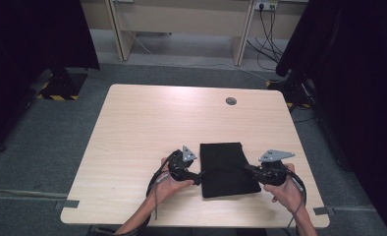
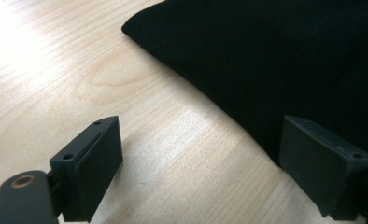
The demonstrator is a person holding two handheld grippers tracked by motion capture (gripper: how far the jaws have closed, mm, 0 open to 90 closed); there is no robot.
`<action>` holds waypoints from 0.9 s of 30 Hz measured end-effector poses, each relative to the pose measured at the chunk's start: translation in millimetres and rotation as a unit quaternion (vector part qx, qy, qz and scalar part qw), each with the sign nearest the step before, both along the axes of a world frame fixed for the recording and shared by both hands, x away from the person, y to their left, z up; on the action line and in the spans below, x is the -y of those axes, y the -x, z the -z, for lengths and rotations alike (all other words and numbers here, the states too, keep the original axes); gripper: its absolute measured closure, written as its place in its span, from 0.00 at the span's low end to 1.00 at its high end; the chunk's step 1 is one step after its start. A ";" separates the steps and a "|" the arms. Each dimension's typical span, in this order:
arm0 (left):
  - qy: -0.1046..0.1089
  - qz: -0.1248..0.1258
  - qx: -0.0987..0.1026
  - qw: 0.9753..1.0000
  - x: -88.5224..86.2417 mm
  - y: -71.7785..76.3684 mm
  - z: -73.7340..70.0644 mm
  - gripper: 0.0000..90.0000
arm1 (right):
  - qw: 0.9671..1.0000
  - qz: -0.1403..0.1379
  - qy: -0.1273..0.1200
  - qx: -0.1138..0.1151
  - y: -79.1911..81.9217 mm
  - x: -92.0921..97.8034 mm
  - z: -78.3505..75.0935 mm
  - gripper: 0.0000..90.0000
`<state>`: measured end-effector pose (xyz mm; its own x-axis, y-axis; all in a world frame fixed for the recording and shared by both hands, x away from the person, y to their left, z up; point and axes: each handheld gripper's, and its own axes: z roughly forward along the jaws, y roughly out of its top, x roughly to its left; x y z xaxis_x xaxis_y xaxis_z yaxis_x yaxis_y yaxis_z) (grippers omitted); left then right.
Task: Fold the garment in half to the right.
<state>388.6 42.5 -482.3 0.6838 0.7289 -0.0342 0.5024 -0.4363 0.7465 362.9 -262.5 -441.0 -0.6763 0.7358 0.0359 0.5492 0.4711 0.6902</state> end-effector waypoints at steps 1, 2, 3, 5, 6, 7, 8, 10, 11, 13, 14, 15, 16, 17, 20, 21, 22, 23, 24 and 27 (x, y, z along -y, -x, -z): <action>0.000 0.000 0.000 1.000 0.2 0.0 0.0 0.14 | 1.000 0.008 0.001 -0.011 -1.3 1.8 9.1 0.96; -0.001 0.001 -0.001 1.000 0.4 -0.1 -0.4 0.14 | 1.000 0.014 -0.003 -0.019 -2.9 3.4 18.0 0.96; -0.002 0.001 -0.001 1.000 0.0 -0.2 -1.5 0.14 | 0.999 0.019 -0.027 -0.019 -3.7 4.8 24.2 0.96; 0.008 -0.009 0.011 1.000 -1.6 1.7 -6.1 0.15 | 0.999 0.025 -0.030 -0.015 -2.2 5.1 24.4 0.95; 0.021 -0.010 0.011 1.000 -2.2 4.4 -9.5 0.15 | 0.999 0.024 -0.023 -0.010 -1.3 3.5 24.5 0.94; 0.035 -0.008 0.011 0.999 -2.1 8.5 -13.0 0.15 | 1.000 0.023 -0.019 -0.008 -0.5 2.1 24.2 0.94; 0.044 -0.003 0.012 0.999 -1.2 13.5 -15.9 0.14 | 1.000 0.023 -0.016 -0.007 -0.2 1.4 23.8 0.93; 0.049 0.011 0.014 0.999 4.1 24.4 -18.1 0.13 | 0.999 0.028 -0.022 -0.007 0.3 1.4 24.2 0.93; 0.049 0.018 0.015 0.999 7.7 29.9 -17.8 0.13 | 0.999 0.031 -0.026 -0.007 0.7 1.5 24.7 0.93; 0.036 0.037 0.018 0.999 16.7 39.7 -15.3 0.13 | 0.999 0.035 -0.032 -0.005 1.5 2.1 24.8 0.92; 0.021 0.044 0.020 0.999 21.1 42.9 -13.2 0.13 | 0.999 0.038 -0.035 -0.005 2.3 2.4 24.2 0.91; 0.002 0.049 0.024 0.999 24.9 45.0 -10.4 0.13 | 0.998 0.041 -0.038 -0.002 3.1 3.2 23.4 0.90; -0.014 0.050 0.028 0.998 27.8 46.2 -7.3 0.13 | 0.998 0.044 -0.039 0.002 3.9 4.1 22.3 0.88; -0.019 0.050 0.028 0.998 29.8 47.0 -4.1 0.12 | 0.998 0.047 -0.036 0.005 4.5 5.2 21.3 0.87; -0.008 0.049 0.022 0.999 29.7 46.8 -1.8 0.12 | 0.999 0.050 -0.015 0.006 4.4 8.4 22.2 0.78; -0.010 0.049 0.027 0.998 29.4 48.0 -2.3 0.12 | 0.999 0.052 -0.014 0.004 4.2 8.5 24.0 0.75; -0.013 0.051 0.037 0.998 29.4 50.5 -3.0 0.12 | 0.998 0.053 -0.014 0.007 3.5 8.5 25.5 0.71; -0.017 0.056 0.045 0.997 29.1 53.4 -4.5 0.12 | 0.998 0.054 -0.012 0.007 3.1 8.3 25.8 0.68; -0.016 0.061 0.049 0.997 28.3 55.8 -6.5 0.12 | 0.998 0.055 -0.008 0.008 2.8 8.3 24.8 0.63; 0.014 0.069 0.030 0.997 21.9 59.8 -11.4 0.10 | 0.998 0.062 -0.023 0.012 2.0 9.5 19.1 0.54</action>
<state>328.7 20.6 -470.9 0.7788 0.6272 -0.0093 0.3927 -0.4760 0.7869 361.0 -272.0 -460.0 -0.5806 0.8122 0.0559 0.5843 0.3679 0.7234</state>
